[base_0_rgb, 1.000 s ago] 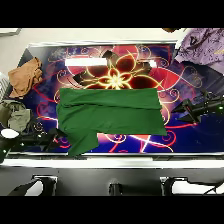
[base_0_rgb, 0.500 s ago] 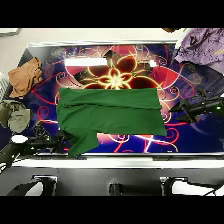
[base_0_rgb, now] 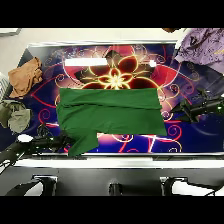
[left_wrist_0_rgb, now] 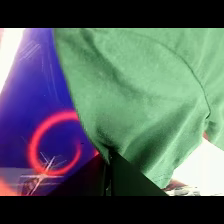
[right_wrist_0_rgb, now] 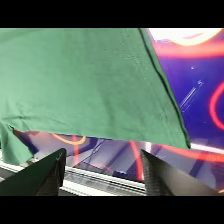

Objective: Fold the clothes and pants, and hang the long-sleeved shirts on hangers.

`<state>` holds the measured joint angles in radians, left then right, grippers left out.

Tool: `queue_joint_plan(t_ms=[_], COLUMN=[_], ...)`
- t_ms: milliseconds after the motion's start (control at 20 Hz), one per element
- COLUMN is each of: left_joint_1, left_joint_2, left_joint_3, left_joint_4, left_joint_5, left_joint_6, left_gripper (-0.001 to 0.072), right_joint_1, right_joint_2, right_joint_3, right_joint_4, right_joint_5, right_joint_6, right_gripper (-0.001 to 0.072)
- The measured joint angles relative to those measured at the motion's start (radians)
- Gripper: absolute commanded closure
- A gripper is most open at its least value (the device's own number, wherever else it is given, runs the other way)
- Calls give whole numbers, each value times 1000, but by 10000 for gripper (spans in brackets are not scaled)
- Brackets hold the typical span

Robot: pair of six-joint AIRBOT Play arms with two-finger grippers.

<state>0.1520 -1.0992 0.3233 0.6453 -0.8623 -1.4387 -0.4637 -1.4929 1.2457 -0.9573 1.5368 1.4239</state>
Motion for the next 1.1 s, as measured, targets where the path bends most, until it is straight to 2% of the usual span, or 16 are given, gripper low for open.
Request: queue_joint_plan(t_ms=[250,500,850,900,1000,1050,1100], left_joint_1=[-2,-2,-2,-2,-2,-2,-1], left_joint_2=[-3,-3,-4,-4,-4,-4,-4], left_joint_3=[0,0,0,0,0,1,3], left_joint_4=[-2,-1,0,0,0,0,3], left_joint_5=[3,6,6,6,3,2,-2], left_joint_6=[0,0,0,0,0,0,0], left_gripper=[687,687,687,687,687,688,689], right_joint_1=[-41,-56,-53,-45,-16,-1,10], right_joint_2=[-3,-6,-54,-62,-76,-80,-84], right_joint_3=[-90,-251,-332,-335,-338,-340,-341], right_joint_4=[-68,-92,17,27,31,29,24], right_joint_5=[-25,-119,-180,-185,-209,-219,-231], right_joint_6=[-29,-81,-158,-164,-175,-179,-183], right_gripper=[185,186,190,222,466,633,681])
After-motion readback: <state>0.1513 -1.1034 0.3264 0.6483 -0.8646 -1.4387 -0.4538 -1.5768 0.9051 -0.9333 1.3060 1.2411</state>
